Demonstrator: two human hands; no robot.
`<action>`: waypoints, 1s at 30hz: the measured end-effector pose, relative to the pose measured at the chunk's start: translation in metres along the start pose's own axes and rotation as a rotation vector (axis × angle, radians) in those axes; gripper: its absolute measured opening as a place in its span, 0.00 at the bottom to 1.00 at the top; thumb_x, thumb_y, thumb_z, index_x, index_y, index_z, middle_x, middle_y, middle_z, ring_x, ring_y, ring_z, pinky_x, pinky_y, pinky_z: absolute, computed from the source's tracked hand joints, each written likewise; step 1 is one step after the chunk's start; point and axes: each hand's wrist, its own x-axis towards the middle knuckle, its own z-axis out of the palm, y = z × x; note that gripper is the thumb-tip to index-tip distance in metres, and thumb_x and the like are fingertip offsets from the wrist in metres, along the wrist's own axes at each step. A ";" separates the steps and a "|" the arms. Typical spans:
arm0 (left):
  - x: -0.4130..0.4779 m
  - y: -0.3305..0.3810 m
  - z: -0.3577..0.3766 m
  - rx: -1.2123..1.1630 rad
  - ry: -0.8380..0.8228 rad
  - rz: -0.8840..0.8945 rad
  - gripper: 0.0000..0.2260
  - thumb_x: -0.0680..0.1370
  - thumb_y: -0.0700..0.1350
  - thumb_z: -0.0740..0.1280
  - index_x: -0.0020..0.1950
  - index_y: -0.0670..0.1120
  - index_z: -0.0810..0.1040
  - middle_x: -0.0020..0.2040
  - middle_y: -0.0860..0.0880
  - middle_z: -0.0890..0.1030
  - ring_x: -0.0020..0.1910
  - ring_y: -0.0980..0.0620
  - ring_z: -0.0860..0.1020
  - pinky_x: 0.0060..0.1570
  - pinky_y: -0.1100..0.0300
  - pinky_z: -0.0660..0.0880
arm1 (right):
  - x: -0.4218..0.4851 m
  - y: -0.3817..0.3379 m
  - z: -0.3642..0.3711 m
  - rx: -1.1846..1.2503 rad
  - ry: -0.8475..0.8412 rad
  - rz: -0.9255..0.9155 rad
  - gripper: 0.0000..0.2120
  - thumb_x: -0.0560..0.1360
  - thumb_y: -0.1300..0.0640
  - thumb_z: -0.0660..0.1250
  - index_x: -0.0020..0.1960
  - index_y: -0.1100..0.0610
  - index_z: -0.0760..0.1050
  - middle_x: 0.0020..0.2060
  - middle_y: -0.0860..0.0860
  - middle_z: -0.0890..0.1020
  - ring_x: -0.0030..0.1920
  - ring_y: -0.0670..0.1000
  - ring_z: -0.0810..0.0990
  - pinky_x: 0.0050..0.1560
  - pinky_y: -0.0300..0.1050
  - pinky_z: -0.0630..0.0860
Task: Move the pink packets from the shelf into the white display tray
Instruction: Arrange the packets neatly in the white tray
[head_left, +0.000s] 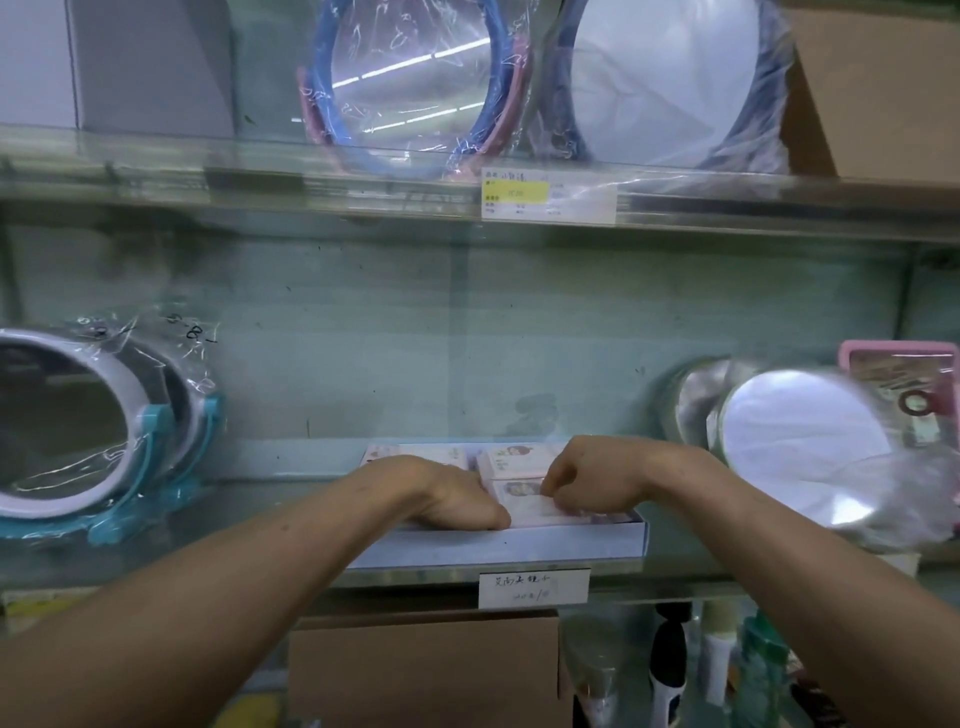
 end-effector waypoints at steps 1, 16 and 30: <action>0.000 -0.001 0.001 -0.010 0.019 0.002 0.25 0.81 0.50 0.55 0.78 0.53 0.54 0.77 0.51 0.59 0.75 0.50 0.58 0.72 0.56 0.54 | 0.000 0.001 0.000 0.000 0.000 0.000 0.18 0.78 0.59 0.58 0.64 0.50 0.77 0.62 0.46 0.78 0.57 0.50 0.76 0.54 0.39 0.71; 0.013 -0.017 0.002 0.098 0.228 0.112 0.12 0.77 0.49 0.62 0.48 0.45 0.83 0.41 0.52 0.79 0.42 0.53 0.74 0.49 0.59 0.73 | 0.010 0.010 -0.001 0.029 -0.036 -0.013 0.17 0.77 0.58 0.59 0.63 0.49 0.77 0.55 0.49 0.82 0.40 0.47 0.79 0.44 0.37 0.75; 0.031 -0.034 -0.025 0.184 0.224 -0.066 0.15 0.80 0.39 0.54 0.63 0.39 0.75 0.65 0.41 0.75 0.53 0.46 0.73 0.59 0.54 0.70 | 0.044 0.018 0.009 0.075 0.068 0.064 0.14 0.80 0.57 0.53 0.54 0.57 0.77 0.58 0.53 0.78 0.58 0.54 0.75 0.58 0.46 0.69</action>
